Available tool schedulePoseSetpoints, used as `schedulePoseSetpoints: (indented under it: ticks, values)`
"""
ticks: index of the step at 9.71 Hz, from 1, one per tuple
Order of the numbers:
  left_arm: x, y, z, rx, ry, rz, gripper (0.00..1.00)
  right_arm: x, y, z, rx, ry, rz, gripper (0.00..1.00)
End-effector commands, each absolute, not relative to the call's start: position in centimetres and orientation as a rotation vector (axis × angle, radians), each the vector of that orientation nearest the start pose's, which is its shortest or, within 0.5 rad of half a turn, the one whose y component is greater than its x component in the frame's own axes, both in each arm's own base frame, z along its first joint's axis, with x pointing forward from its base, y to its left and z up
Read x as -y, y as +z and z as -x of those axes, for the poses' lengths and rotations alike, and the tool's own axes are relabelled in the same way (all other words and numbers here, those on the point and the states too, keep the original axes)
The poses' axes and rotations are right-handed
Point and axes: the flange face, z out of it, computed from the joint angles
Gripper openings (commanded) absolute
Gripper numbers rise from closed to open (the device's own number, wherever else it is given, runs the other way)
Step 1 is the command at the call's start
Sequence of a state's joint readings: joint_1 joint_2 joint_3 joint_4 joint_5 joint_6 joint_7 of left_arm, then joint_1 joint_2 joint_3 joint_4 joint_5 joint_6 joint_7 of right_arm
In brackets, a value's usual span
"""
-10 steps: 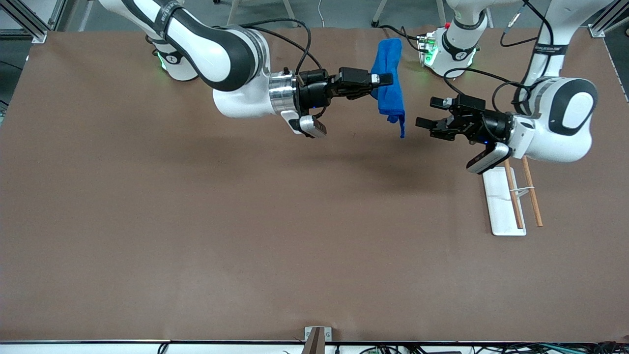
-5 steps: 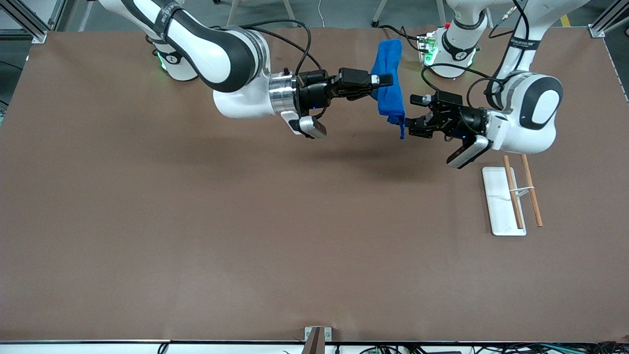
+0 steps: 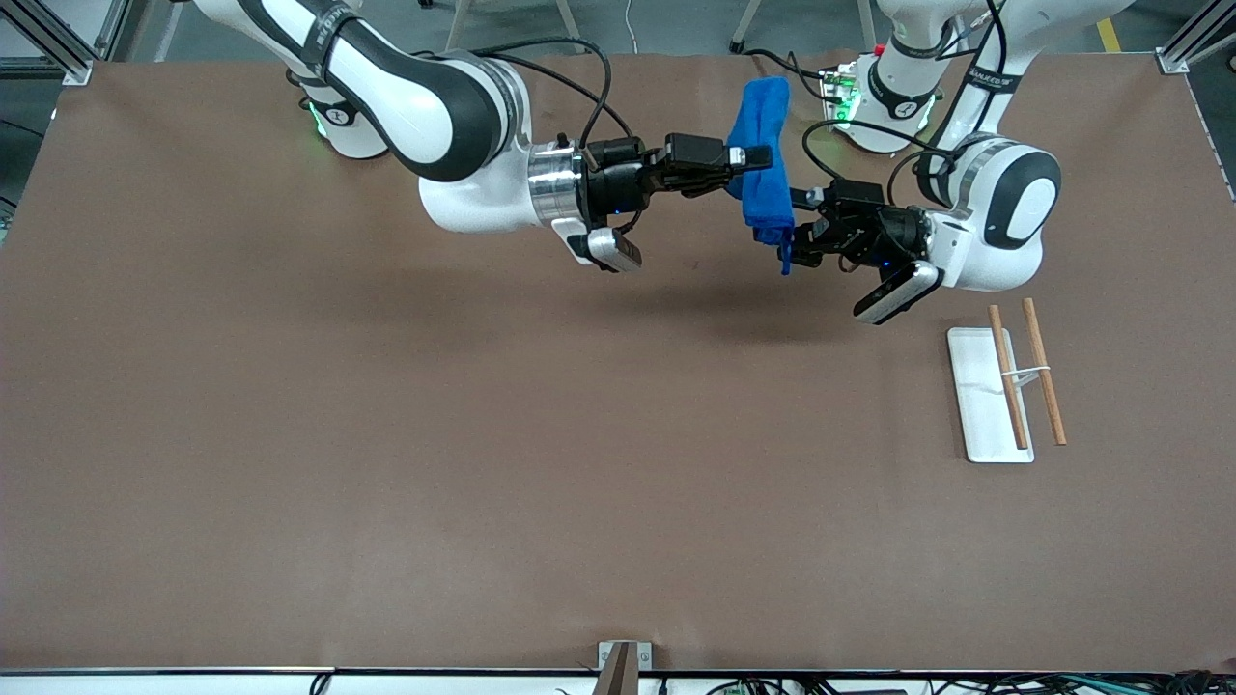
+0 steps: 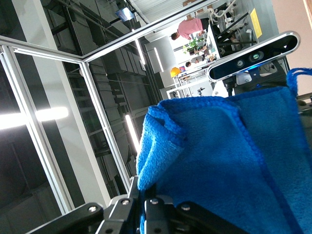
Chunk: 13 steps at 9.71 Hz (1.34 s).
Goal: Right arm passes towel to left arm to hang
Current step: 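Grasp the towel's hanging end with the left gripper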
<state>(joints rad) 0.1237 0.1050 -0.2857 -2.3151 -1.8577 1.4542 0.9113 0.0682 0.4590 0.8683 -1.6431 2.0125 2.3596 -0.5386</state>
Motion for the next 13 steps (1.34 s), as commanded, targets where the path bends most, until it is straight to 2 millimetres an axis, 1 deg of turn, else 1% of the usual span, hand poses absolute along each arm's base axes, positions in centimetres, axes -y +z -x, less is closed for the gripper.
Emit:
schedulePoseSetpoints:
  ticks: [1,2,6,7,8,9,10,12,13]
  values:
    - [18.7,36.5,-47.1,0.018,0.061,-1.282,0.09,-50.8,49.3,-47.4,-0.234,0.224,1.297,0.01]
    - [18.7,36.5,-47.0,0.021,0.061,-1.282,0.00,-50.8,49.3,-47.4,-0.235,0.224,1.297,0.01]
    - [18.5,36.8,-47.1,0.021,0.050,-1.290,0.00,-50.8,49.2,-47.4,-0.236,0.224,1.299,0.01]
    - [18.6,36.7,-47.1,0.026,0.044,-1.296,0.00,-50.8,49.2,-47.4,-0.239,0.226,1.300,0.13]
    - [18.7,36.6,-47.0,0.044,0.028,-1.312,0.00,-50.6,49.2,-47.4,-0.249,0.215,1.316,0.88]
    - [18.6,36.5,-46.9,0.056,0.019,-1.325,0.00,-50.1,48.8,-47.8,-0.284,0.177,1.365,1.00]
    - [18.6,36.5,-46.9,0.061,0.017,-1.329,0.00,-49.5,49.2,-47.7,-0.305,0.133,1.405,1.00]
    - [18.4,36.5,-47.1,0.072,0.000,-1.346,0.00,-48.3,48.8,-48.5,-0.293,0.088,1.457,1.00]
    - [17.7,36.9,-47.9,0.098,-0.030,-1.385,0.00,-47.4,48.3,-49.2,-0.324,0.045,1.501,1.00]
